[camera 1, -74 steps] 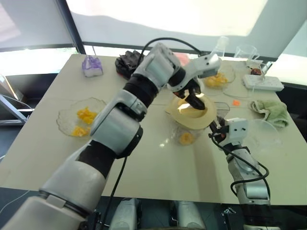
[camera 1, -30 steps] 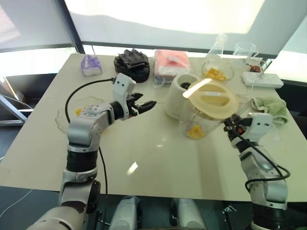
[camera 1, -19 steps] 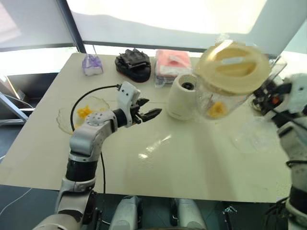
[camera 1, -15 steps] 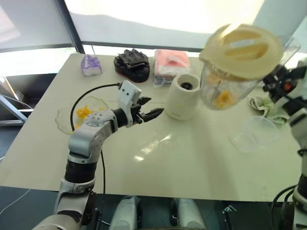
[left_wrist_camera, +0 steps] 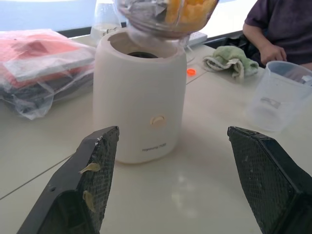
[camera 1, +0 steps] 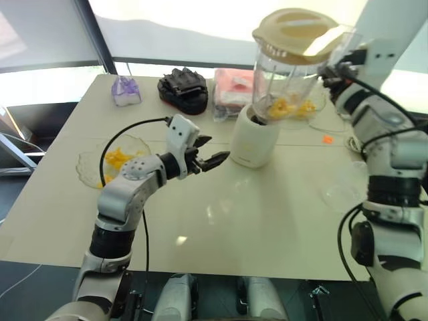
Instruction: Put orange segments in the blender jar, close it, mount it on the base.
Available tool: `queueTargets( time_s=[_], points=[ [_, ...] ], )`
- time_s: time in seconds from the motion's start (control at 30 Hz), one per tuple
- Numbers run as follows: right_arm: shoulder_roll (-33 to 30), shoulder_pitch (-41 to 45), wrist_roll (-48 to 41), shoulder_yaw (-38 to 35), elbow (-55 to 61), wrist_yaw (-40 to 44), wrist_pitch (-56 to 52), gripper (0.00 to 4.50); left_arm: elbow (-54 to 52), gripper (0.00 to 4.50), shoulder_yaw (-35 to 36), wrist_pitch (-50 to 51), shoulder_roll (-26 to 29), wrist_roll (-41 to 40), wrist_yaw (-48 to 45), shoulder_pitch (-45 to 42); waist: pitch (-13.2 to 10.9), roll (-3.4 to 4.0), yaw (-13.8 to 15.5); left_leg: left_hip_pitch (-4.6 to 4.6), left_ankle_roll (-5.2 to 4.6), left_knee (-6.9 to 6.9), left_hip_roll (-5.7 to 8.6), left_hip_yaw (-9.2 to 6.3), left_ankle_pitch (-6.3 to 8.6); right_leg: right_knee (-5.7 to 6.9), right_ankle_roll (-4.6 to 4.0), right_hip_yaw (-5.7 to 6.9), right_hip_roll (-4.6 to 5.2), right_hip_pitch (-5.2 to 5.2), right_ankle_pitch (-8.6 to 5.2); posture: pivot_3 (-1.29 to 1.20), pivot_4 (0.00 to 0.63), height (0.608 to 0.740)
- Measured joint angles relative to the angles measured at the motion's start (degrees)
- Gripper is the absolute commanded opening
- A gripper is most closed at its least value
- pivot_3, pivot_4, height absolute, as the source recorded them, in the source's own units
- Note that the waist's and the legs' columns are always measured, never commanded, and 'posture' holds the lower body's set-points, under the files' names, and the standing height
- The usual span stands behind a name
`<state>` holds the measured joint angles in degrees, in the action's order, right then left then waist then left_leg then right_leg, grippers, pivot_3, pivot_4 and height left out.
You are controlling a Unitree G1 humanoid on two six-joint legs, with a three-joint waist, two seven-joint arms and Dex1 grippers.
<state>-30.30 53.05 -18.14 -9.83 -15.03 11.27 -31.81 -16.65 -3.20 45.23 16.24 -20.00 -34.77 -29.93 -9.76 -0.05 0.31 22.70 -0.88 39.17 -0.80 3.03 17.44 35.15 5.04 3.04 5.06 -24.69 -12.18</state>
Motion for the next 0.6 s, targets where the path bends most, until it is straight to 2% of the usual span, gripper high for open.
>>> queueTargets(
  time_s=[0.2, 0.33, 0.6],
  points=[
    [1.2, 3.5, 3.0, 0.7, -8.0, 1.1, 6.1, 0.82, 0.0, 3.69, -0.5, -0.8, 0.6, 0.0, 0.9, 0.0, 0.0, 0.00, 0.1, 0.04, 0.01, -0.02, -0.04, 0.00, 0.00, -0.05, 0.00, 0.02, 0.02, -0.01, 0.00, 0.00, 0.150, 0.740],
    [2.0, 4.1, 3.5, 0.5, -9.3, 1.4, 6.7, 0.82, 0.0, 3.69, -0.6, -0.9, 0.6, -0.1, 1.2, 0.0, 0.0, 0.00, -0.1, -0.04, 0.05, -0.02, -0.04, 0.00, -0.03, 0.05, 0.00, 0.02, 0.00, 0.00, 0.00, 0.00, 0.150, 0.740],
    [0.3, 0.5, 2.8, 0.0, -0.2, 3.8, -1.8, 0.82, 0.2, 3.69, -0.6, -1.1, 0.7, -0.3, 1.3, 0.0, 0.0, 0.00, -0.2, -0.10, 0.08, -0.02, -0.08, -0.02, -0.05, 0.14, -0.01, 0.01, 0.00, 0.02, 0.00, 0.00, 0.150, 0.740]
  ],
)
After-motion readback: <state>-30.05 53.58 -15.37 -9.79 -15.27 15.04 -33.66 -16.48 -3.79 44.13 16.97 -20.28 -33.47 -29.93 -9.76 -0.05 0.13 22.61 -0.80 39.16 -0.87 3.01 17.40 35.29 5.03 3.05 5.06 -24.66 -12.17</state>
